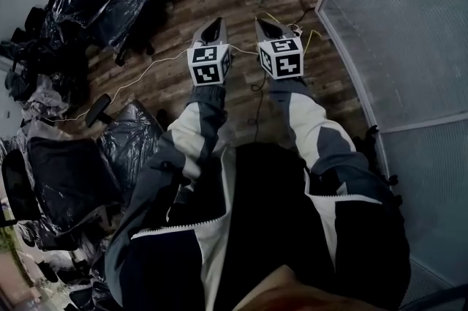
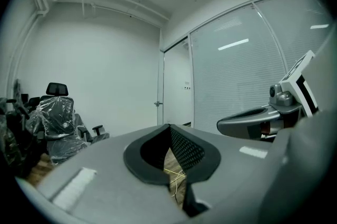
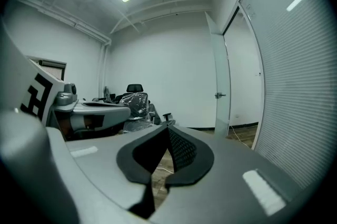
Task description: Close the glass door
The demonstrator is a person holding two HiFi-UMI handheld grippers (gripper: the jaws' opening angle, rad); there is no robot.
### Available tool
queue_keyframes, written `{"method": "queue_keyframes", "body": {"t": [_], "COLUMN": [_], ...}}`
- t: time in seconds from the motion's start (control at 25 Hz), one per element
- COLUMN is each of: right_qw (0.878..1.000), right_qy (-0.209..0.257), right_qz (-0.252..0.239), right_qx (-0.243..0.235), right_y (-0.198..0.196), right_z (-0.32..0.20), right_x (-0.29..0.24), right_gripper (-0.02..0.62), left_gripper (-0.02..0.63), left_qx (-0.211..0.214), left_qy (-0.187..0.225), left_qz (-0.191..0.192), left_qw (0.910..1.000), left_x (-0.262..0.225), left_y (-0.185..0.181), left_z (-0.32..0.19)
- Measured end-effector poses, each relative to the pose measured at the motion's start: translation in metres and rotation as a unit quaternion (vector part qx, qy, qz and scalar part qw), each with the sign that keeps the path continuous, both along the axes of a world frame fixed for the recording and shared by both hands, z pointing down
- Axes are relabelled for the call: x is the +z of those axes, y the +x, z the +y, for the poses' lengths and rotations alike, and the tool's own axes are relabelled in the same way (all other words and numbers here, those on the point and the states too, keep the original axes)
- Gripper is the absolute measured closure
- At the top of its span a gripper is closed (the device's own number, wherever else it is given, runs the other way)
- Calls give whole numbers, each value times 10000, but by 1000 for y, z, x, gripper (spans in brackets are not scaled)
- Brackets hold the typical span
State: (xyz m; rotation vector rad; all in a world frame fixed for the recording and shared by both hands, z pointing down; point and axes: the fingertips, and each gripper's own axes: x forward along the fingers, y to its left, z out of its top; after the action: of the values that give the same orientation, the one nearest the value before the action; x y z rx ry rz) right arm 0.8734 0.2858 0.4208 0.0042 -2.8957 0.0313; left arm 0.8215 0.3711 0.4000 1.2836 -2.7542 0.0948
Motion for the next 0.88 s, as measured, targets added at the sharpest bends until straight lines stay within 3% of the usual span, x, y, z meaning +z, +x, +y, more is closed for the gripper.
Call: {"method": "queue_keyframes", "body": {"t": [0.64, 0.88], "right_qw": [9996, 9996], "right_qy": [256, 223], "right_qz": [63, 148], "right_qx": [-52, -86], "right_y": [-80, -107], "right_z": [80, 87], "right_x": [5, 7], "right_gripper": [591, 591], "left_gripper": [603, 603], "left_qx": [53, -19], "left_qy": [161, 194], "left_qz": [217, 295], "left_qw": [9996, 9994], "left_x": [20, 22], "left_y": [-77, -104], "left_z": [75, 87]}}
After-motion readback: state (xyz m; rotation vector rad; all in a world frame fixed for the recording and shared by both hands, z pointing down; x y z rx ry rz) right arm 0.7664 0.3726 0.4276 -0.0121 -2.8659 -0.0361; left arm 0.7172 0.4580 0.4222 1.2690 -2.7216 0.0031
